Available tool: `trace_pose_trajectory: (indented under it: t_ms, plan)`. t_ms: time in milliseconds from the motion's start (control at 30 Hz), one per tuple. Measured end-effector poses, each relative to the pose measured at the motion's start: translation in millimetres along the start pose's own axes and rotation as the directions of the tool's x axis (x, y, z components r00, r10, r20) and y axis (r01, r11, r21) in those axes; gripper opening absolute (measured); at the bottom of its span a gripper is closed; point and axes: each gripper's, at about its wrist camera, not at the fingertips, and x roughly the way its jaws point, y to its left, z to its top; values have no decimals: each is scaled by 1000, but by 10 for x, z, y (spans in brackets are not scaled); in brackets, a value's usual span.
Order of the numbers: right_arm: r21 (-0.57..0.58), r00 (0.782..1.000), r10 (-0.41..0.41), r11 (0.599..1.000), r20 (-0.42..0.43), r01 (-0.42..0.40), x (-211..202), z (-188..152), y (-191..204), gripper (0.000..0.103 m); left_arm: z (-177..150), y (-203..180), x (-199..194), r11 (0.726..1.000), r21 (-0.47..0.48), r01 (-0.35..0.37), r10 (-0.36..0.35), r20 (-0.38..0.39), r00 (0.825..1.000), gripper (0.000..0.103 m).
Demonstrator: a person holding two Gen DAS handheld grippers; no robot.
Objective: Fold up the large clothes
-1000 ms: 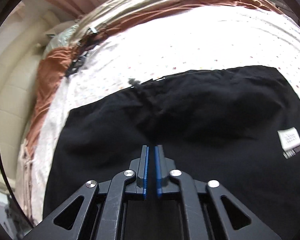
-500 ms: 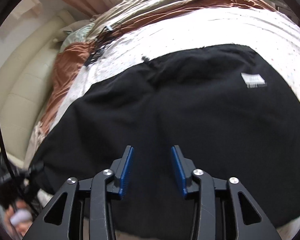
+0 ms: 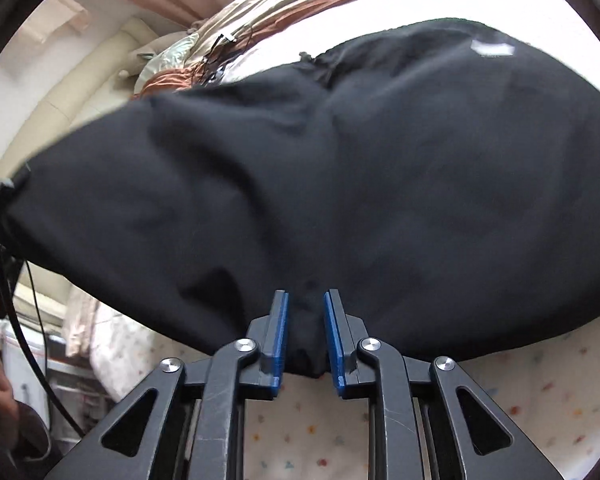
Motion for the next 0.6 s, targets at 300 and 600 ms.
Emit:
trace_pose_trajectory:
  t_ms: [300, 600]
  plan:
    - [170, 992, 108, 981, -65, -96, 47, 51, -288, 13, -181, -774, 303, 990, 138, 3, 3, -41, 999, 12]
    - [239, 967, 204, 942, 150, -236, -819, 247, -711, 14, -399, -1387, 657, 967, 251, -31, 50, -69, 996, 12]
